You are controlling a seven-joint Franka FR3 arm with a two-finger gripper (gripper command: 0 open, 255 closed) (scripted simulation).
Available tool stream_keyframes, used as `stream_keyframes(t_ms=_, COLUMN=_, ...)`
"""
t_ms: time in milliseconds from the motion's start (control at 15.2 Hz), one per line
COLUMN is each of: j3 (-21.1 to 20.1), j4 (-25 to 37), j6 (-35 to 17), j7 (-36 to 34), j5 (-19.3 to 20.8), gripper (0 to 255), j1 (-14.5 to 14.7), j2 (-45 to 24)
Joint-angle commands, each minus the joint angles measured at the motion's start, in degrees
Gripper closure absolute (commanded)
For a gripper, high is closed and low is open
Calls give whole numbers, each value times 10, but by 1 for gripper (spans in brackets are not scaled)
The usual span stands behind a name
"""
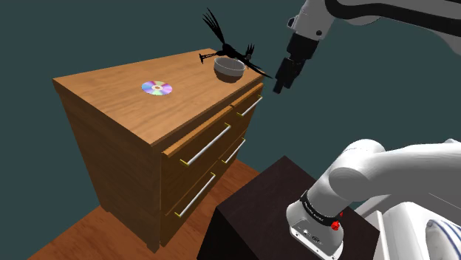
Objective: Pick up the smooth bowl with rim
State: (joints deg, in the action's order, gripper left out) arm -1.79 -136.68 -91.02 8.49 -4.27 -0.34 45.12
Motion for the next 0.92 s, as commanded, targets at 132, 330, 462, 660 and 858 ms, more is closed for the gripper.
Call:
stream_keyframes(t_ms=132, j3=0, j4=22, j6=-23, j7=8, j5=11, gripper=0, j1=-3, j2=-47)
stream_keyframes(t_ms=330, j3=-1, j4=60, j6=-52, j7=17, j5=27, gripper=0, j1=-7, j2=-116)
stream_keyframes(t_ms=462, j3=-1, j4=89, j6=-67, j7=22, j5=37, gripper=0, j1=-9, j2=-163)
stream_keyframes(t_ms=660, j3=-3, j4=137, j6=-85, j7=28, j5=54, gripper=0, j1=-13, j2=-232)
stream_keyframes(t_ms=858, j3=-4, j4=192, j6=-97, j7=33, j5=71, gripper=0, j1=-16, j2=-301)
